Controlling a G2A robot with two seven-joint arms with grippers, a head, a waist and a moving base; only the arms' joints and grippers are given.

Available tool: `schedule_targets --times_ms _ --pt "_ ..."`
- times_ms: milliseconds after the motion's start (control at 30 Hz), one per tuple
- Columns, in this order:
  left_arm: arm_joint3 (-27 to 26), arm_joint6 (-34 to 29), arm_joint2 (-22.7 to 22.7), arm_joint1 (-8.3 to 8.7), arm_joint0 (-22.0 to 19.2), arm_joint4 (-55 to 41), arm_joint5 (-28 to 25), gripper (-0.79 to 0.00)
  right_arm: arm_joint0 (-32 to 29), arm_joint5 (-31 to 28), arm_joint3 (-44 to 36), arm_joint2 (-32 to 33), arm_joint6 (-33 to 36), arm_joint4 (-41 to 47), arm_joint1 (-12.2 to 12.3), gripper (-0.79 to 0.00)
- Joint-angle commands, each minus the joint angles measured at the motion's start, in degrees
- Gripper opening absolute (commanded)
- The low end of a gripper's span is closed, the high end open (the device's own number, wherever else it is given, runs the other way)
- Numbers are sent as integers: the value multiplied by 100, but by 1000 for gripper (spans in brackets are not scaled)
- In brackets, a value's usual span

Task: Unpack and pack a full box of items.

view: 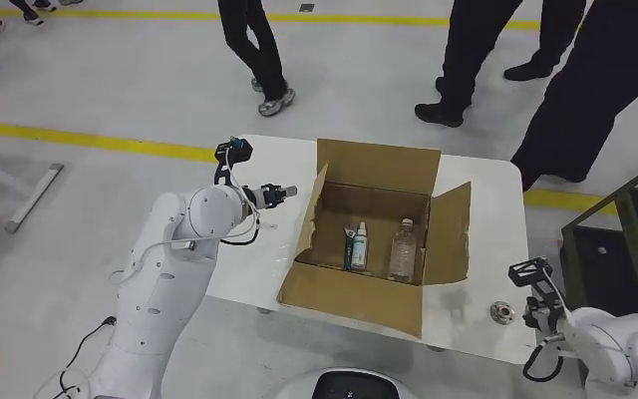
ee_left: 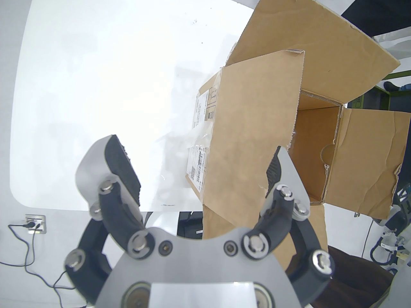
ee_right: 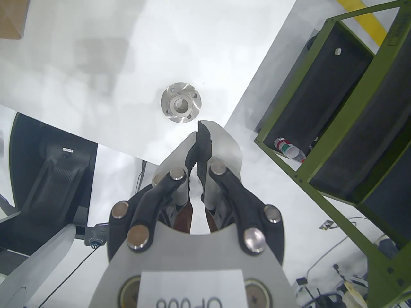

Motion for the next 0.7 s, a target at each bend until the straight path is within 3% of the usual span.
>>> schedule_targets --times_ms 0,300,333,367,667 --pt "0 0 0 0 0 0 0 0 -2 11 -1 1 -18 -8 -1 -785" --pt "0 0 0 0 0 0 0 0 -79 15 67 -23 -284 277 1 -782" --pt "0 0 0 0 0 0 0 0 -81 15 96 -29 -284 281 8 -573" --pt "0 0 0 0 0 0 0 0 -82 33 155 -52 -296 299 12 -542" --pt "0 0 0 0 0 0 0 0 111 202 664 -306 -329 208 65 -493"
